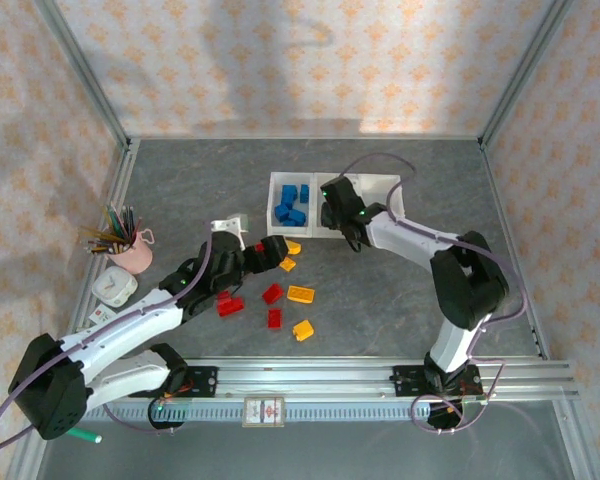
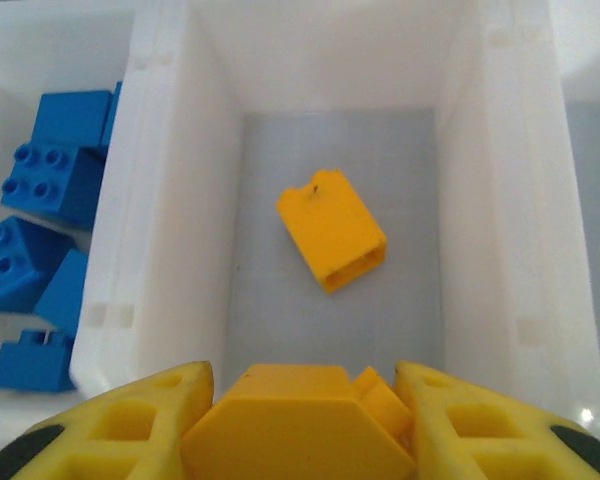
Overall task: Sort the legos into containers by color
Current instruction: Place the lego in the container.
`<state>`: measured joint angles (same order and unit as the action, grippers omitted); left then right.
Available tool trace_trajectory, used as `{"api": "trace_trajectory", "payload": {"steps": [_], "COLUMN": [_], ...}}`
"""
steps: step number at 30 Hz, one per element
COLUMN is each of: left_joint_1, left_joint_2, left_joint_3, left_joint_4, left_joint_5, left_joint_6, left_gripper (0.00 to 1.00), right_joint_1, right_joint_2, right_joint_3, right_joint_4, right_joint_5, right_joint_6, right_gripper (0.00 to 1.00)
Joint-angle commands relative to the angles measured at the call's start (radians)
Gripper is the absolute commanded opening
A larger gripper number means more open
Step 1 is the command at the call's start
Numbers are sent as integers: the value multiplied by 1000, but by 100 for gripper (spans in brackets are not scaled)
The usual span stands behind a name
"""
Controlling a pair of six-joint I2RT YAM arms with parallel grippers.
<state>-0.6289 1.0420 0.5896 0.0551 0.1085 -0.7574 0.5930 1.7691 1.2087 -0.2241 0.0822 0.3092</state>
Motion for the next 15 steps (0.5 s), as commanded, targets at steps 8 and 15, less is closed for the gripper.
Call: {"api": "trace_trajectory", "payload": {"steps": [8,15], "left_joint_1": [-8,-8], "left_joint_2": [26,11], "left_joint_3": [50,52], "left_joint_4": [45,39], "left_joint_5": [-2,-7], "left_joint_6": [38,44], "left_gripper": [99,99], "right_joint_1": [-16,-15], "right_joint_2": [91,19], "right_joint_3": [95,78], "right_joint_4": [-11,-39], "right_joint_5": [-21,-14], "right_joint_6": [-26,-31], "right_gripper": [57,62]}}
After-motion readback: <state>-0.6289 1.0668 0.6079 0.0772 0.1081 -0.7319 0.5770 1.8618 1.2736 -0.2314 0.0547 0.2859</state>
